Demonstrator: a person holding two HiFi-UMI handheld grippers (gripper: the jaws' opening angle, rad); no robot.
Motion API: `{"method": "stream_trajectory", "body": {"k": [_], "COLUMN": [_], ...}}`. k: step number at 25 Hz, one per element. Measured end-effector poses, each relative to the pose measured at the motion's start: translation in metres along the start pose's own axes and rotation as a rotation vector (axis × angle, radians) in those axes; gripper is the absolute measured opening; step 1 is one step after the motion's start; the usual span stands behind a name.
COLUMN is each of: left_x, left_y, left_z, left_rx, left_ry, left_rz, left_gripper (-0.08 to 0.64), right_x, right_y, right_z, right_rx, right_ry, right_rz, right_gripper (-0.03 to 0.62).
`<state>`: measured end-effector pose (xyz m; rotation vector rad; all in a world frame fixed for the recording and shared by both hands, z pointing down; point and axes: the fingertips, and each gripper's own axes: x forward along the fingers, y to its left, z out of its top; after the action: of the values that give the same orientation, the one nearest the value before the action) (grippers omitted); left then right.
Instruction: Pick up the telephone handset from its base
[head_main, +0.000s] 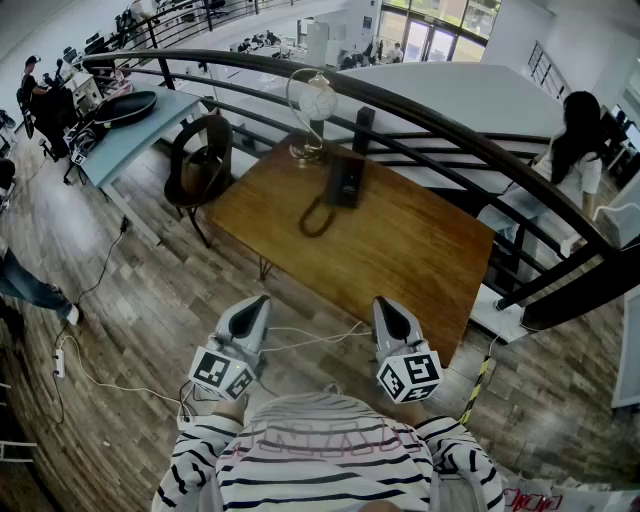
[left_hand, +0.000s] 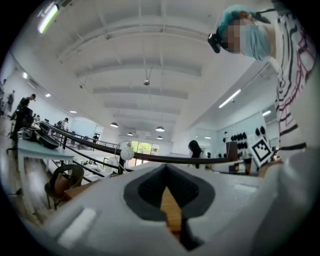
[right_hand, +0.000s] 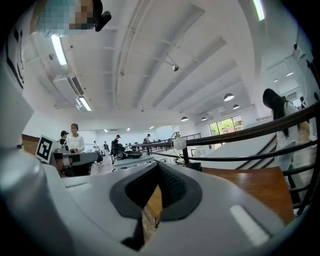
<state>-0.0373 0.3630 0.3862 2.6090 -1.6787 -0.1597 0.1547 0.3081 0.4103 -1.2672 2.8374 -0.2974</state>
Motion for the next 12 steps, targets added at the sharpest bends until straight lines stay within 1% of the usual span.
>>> {"method": "stream_trajectory", "body": {"k": [5, 7, 10, 12], "left_x": [0.02, 0.027, 0.035, 0.04], "left_y": [-0.003, -0.005, -0.007, -0.009], "left_z": [-0.005, -0.004, -0.009, -0.014], "left_rx": [-0.019, -0.037, -0.031, -0.034], "left_ry": [-0.014, -0.03, -0.032, -0.024], "left_rz": [0.014, 0.023, 0.044, 0.049], "left_gripper": [0.002, 0.002, 0.003, 0.003], "right_x": [0.008, 0.011, 0.017, 0.021], "right_y": [-0.018, -0.021, -0.029, -0.035], "right_z": [0.001, 0.003, 0.003, 0.002], "right_rx": [0.001, -0.023, -0.052, -0.049], "right_ry": [-0.005, -0.021, -0.028, -0.016], "right_rz": [0.034, 0.065, 0.094, 0.09], "right_gripper": [0.0, 0.002, 0.006, 0.053]}}
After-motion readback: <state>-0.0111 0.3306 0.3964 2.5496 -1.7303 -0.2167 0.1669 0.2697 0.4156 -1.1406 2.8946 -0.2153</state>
